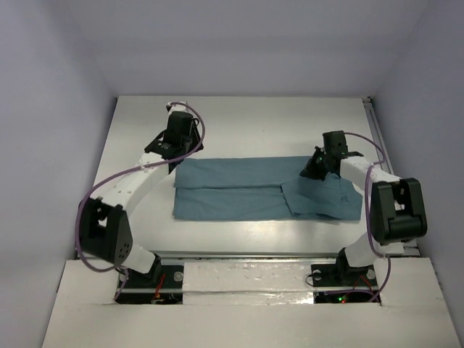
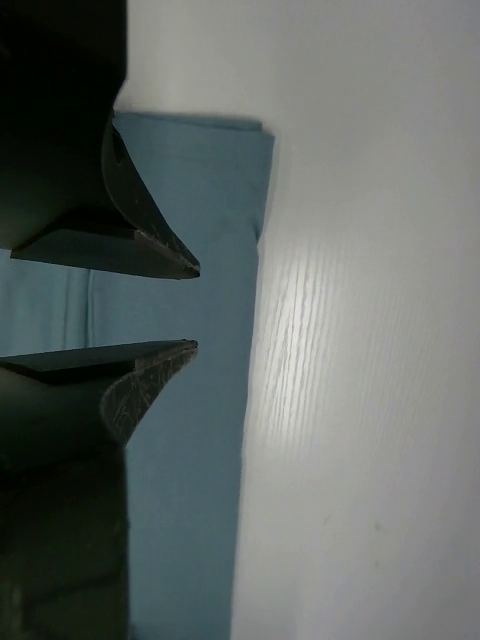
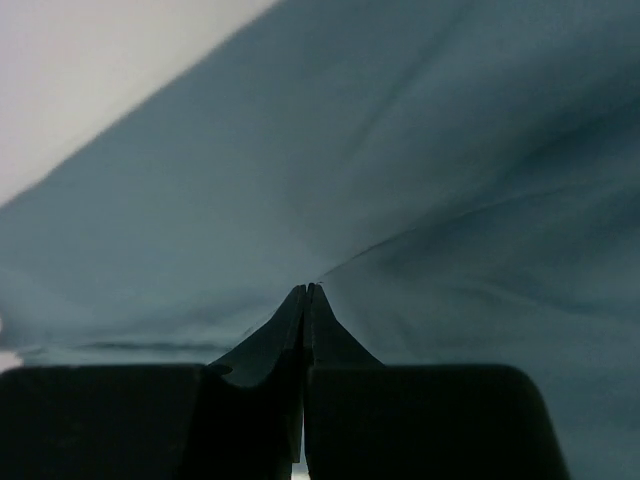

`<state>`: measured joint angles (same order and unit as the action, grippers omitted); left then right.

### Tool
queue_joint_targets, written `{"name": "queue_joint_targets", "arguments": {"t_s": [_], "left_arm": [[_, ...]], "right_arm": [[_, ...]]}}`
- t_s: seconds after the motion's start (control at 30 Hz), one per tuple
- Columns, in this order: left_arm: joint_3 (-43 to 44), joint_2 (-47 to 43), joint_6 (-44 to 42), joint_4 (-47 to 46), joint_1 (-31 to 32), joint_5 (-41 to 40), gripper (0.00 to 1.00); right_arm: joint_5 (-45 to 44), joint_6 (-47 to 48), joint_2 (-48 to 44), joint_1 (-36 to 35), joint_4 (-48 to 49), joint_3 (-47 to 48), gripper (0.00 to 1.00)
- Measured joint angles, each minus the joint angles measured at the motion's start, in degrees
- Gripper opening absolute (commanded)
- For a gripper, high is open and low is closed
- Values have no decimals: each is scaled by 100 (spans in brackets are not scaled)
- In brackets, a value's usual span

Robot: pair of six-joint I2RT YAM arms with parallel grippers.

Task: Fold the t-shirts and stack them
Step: Rotate the tshirt 90 degrees

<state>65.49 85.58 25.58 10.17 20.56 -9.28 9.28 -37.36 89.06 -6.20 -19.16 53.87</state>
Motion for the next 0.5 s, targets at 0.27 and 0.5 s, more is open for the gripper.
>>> {"name": "queue_joint_targets", "arguments": {"t_s": [0.27,0.5], "left_arm": [[-2,-1088,44,267,476,22,28],[28,-1478,127,741,474,-70,29]], "right_arm": [[-136,-85,1244,85,9,621,0],[61,-306,2771,-254,-79,2575,0]]}}
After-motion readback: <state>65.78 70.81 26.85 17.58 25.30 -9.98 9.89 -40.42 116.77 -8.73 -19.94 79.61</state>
